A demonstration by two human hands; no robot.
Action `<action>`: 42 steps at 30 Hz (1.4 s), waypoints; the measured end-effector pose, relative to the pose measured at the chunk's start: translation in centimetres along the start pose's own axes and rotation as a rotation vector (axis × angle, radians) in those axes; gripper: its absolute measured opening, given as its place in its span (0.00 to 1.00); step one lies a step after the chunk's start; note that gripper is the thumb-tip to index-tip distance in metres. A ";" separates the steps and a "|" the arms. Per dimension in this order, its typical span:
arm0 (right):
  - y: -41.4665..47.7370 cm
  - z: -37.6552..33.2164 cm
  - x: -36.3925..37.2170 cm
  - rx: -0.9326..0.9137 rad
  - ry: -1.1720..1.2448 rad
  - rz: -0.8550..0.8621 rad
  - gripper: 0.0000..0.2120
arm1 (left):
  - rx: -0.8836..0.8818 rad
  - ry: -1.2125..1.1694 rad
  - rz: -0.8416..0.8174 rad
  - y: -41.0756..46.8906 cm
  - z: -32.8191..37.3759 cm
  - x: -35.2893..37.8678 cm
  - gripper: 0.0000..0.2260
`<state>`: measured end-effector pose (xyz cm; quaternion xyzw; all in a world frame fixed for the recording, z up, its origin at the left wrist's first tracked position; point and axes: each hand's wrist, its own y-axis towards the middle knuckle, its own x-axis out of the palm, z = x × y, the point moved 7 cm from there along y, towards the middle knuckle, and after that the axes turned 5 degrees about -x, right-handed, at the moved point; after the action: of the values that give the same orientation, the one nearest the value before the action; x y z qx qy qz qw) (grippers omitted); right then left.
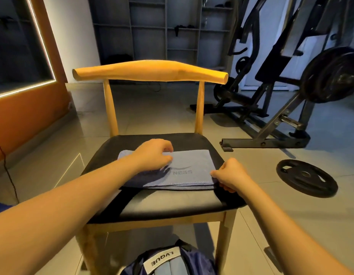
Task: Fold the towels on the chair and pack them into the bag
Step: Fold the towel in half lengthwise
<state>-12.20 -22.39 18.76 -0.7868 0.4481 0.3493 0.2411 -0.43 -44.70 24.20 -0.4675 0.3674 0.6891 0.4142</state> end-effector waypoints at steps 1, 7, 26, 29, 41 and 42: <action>-0.1 0.1 0.0 -0.002 0.021 -0.024 0.10 | 0.019 -0.030 -0.061 1.8 1.7 1.2 0.16; -0.5 -0.1 0.5 -0.047 0.003 -0.111 0.11 | 0.012 -0.111 -0.444 8.3 8.1 5.8 0.26; 0.2 -9.6 -4.2 -0.296 0.774 -0.186 0.04 | 0.067 -0.646 -0.083 2.7 2.6 -12.3 0.09; 2.2 -13.7 -6.8 -0.310 0.622 -0.111 0.08 | 0.044 -0.666 0.103 2.3 0.8 -15.4 0.06; 0.8 -26.3 -12.8 -0.823 0.258 0.428 0.08 | 0.088 -0.788 0.654 -1.1 -3.4 -21.5 0.06; -0.5 -25.7 -12.4 -0.882 0.259 0.433 0.08 | 0.132 -0.760 0.667 -2.8 -3.1 -20.9 0.06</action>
<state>-7.58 -33.24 44.74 -0.7397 0.4371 0.4467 -0.2495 7.77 -51.13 42.83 -0.0141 0.3629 0.8805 0.3047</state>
